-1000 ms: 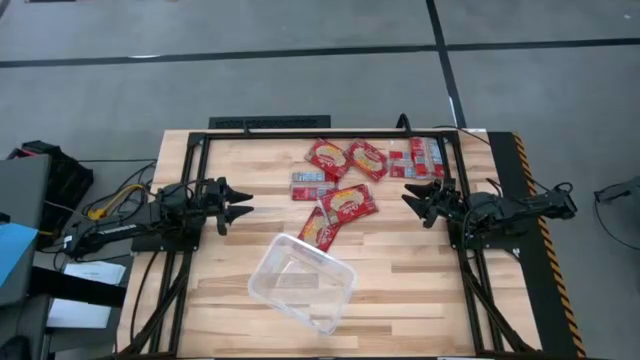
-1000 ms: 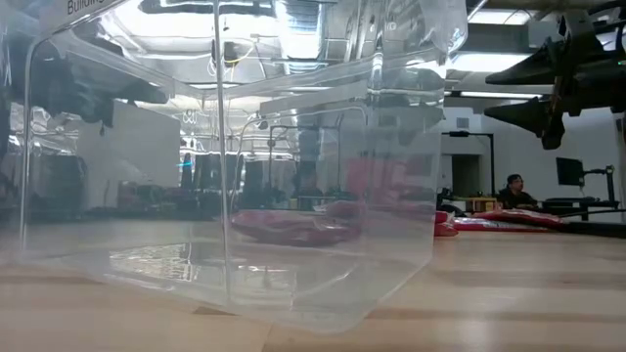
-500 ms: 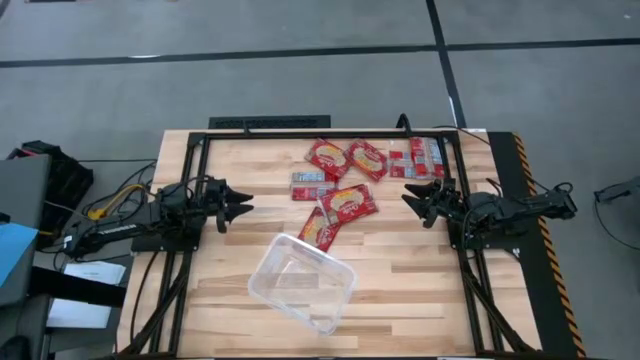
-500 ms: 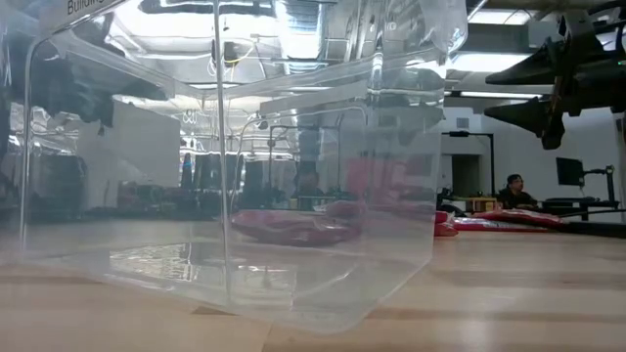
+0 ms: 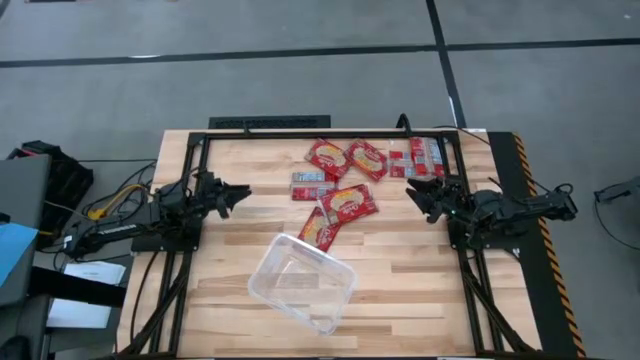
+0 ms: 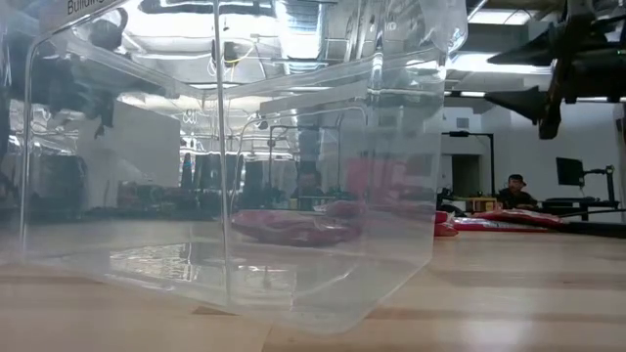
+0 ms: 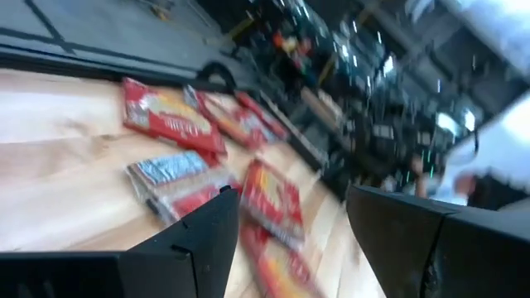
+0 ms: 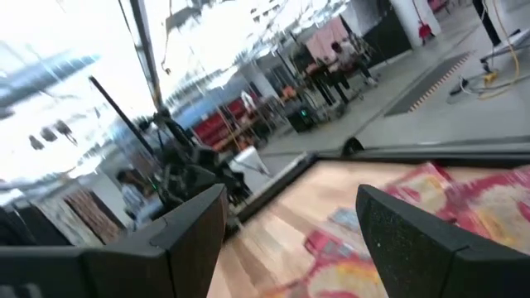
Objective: Sort popcorn bags into baskets
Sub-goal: Put the red popcorn bag into the container
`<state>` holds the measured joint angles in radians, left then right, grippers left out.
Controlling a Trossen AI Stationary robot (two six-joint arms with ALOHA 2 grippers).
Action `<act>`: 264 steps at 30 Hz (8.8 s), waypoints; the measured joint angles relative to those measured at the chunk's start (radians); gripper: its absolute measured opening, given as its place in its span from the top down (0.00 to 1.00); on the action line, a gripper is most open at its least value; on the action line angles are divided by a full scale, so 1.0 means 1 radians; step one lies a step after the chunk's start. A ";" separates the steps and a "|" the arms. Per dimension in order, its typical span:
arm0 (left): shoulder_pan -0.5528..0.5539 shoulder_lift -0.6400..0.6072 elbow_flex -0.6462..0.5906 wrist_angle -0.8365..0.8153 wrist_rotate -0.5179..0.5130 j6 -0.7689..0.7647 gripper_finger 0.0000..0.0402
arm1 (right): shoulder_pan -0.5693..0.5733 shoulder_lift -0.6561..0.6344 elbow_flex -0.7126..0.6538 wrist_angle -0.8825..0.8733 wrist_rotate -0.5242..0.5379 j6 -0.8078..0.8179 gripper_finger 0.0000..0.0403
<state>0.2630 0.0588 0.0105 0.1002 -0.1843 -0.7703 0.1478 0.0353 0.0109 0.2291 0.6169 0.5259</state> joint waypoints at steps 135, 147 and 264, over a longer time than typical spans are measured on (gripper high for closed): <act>-0.435 1.881 2.287 -1.602 0.357 1.062 1.00 | -0.101 0.040 0.042 -0.315 0.219 0.005 0.27; -0.558 1.889 1.938 -1.310 0.284 1.051 1.00 | -0.097 0.040 0.042 -0.315 0.219 0.006 0.27; 0.229 1.701 0.832 -0.128 0.265 0.087 0.33 | -0.163 0.047 0.042 -0.314 0.219 -0.003 0.27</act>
<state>0.4921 1.7595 0.8426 -0.0274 0.0811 -0.6832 -0.0156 0.0826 0.0532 -0.0852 0.8363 0.5232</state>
